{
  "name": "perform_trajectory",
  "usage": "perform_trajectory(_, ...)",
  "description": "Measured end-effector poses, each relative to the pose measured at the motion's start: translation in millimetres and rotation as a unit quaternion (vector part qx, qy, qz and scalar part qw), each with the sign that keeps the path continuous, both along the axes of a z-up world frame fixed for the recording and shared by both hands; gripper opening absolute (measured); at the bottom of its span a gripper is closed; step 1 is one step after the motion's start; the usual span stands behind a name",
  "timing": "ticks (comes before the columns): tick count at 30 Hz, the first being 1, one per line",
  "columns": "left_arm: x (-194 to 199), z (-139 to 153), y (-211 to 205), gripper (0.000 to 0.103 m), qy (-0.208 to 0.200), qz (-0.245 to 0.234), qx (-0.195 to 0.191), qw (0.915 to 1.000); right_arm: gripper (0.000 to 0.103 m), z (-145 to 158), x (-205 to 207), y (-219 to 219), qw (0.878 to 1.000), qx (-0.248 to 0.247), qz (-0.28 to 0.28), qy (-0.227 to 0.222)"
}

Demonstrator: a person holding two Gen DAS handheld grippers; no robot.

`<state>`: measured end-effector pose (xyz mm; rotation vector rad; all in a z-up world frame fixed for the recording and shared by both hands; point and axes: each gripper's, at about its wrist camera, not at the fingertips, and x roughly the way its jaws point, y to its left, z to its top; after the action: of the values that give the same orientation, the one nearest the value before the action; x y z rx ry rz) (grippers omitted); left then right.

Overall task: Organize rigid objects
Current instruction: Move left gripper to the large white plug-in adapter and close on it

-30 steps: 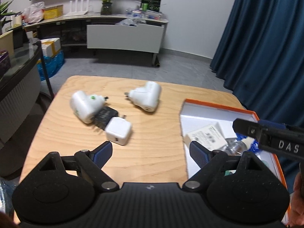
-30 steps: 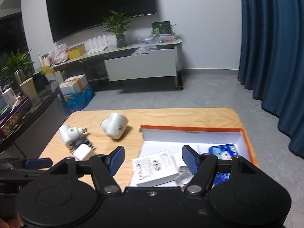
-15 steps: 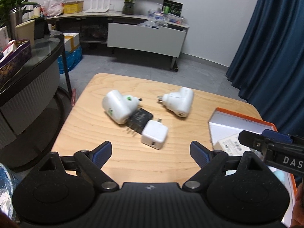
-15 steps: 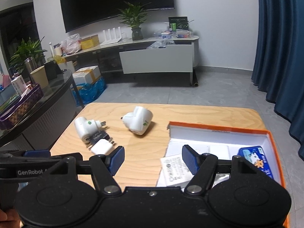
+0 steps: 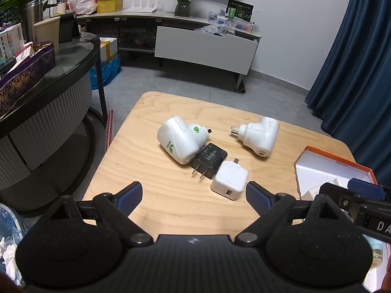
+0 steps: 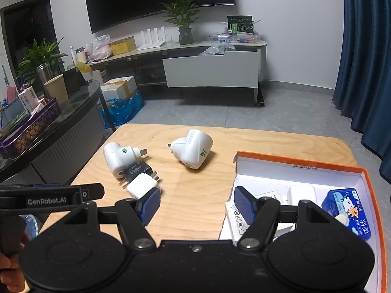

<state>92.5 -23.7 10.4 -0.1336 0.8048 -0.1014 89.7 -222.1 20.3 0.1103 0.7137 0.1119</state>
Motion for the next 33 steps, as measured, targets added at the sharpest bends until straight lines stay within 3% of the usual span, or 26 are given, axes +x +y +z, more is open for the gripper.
perform_trajectory(20, 42.9, -18.5, 18.7, 0.1, 0.003, 0.02, 0.018, 0.9996, 0.08, -8.8, 11.6, 6.9, 1.0, 0.004, 0.013, 0.005)
perform_trajectory(30, 83.8, -39.8, 20.2, 0.103, 0.005, -0.01, 0.049, 0.9987, 0.08, -7.5, 14.0, 4.5, 1.0, 0.007, 0.013, -0.002)
perform_trajectory(33, 91.2, -47.4, 22.1, 0.103, 0.011, -0.019, 0.04, 0.999, 0.08, -8.5, 15.9, 3.9, 1.0, 0.01, 0.011, -0.003)
